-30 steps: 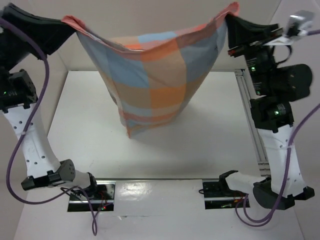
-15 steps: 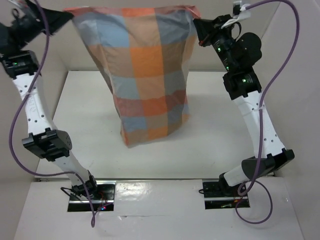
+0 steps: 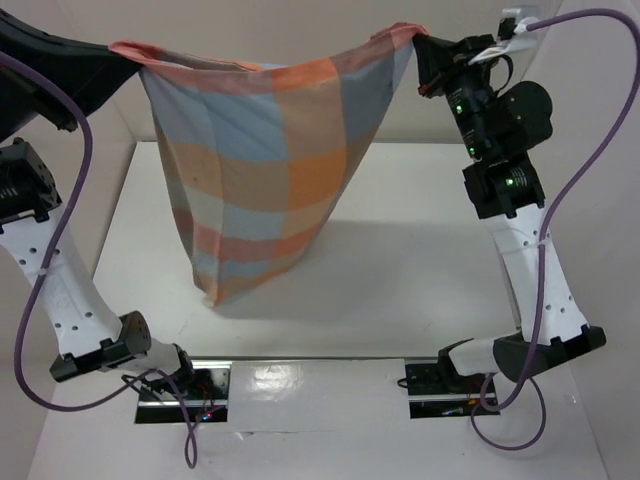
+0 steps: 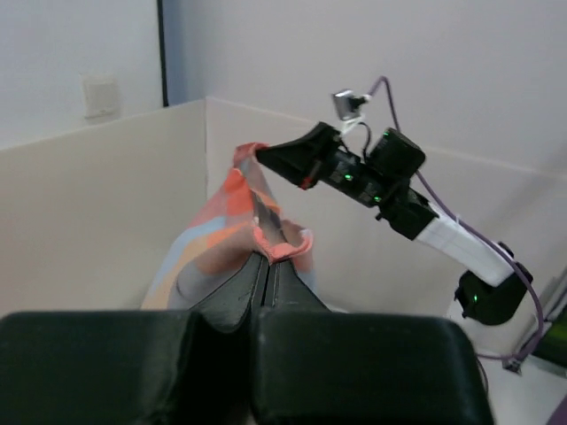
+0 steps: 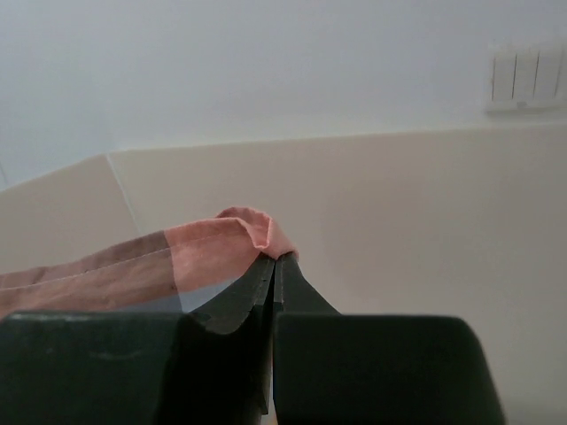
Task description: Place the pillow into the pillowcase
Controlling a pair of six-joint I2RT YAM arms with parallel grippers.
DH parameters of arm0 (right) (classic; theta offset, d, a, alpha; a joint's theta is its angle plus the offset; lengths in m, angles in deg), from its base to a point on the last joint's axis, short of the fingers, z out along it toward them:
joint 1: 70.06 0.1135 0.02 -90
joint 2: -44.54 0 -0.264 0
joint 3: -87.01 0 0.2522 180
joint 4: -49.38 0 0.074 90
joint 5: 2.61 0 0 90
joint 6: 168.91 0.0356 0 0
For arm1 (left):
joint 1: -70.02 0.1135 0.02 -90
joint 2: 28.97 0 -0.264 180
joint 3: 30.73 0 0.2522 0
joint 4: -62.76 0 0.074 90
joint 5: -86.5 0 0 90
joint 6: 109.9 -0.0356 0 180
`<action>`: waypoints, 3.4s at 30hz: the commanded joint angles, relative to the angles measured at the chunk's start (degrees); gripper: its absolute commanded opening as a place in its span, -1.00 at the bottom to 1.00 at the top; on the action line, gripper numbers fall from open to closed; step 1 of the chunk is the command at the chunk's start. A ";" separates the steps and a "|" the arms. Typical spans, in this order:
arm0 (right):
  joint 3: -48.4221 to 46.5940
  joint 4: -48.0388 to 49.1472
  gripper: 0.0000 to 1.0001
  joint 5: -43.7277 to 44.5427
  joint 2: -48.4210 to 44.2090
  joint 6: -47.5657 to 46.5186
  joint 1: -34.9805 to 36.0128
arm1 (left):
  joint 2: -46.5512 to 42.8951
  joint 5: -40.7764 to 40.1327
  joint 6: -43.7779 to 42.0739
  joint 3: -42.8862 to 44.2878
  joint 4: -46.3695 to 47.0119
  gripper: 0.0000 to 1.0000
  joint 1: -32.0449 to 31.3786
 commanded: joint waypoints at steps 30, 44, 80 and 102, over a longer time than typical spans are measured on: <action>35.59 -5.28 -1.00 4.21 -3.32 13.60 -16.52 | -7.99 2.38 -29.53 -33.75 -29.24 0.96 -9.41; 33.37 -8.45 -1.00 -9.68 19.43 24.59 -17.58 | -10.89 -20.89 -62.77 -64.85 -67.64 1.00 -28.22; 35.53 -28.82 1.00 -15.56 0.20 7.46 -18.19 | -6.08 -36.02 -55.31 -72.44 -66.25 -1.00 -21.45; 24.92 -20.91 0.69 -2.32 17.78 14.93 -10.38 | 20.92 -47.52 -58.73 -19.45 -75.91 0.79 -21.98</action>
